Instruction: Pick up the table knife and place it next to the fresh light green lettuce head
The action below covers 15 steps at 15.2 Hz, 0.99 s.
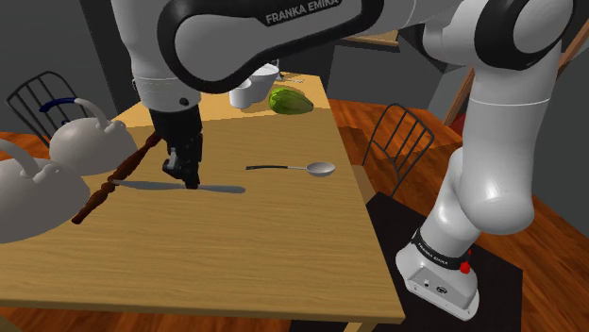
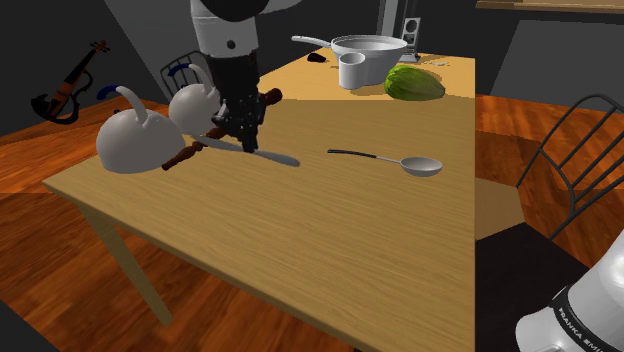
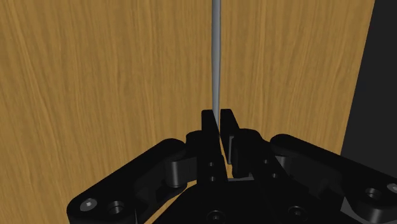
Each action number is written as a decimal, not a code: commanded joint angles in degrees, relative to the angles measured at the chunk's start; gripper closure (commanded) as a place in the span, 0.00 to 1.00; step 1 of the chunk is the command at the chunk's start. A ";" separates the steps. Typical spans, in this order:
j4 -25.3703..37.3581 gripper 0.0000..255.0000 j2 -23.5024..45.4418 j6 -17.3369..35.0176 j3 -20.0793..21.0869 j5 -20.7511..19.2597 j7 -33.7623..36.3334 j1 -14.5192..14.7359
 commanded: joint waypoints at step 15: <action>11.21 1.00 -0.89 -12.00 0.43 0.60 -0.48 0.54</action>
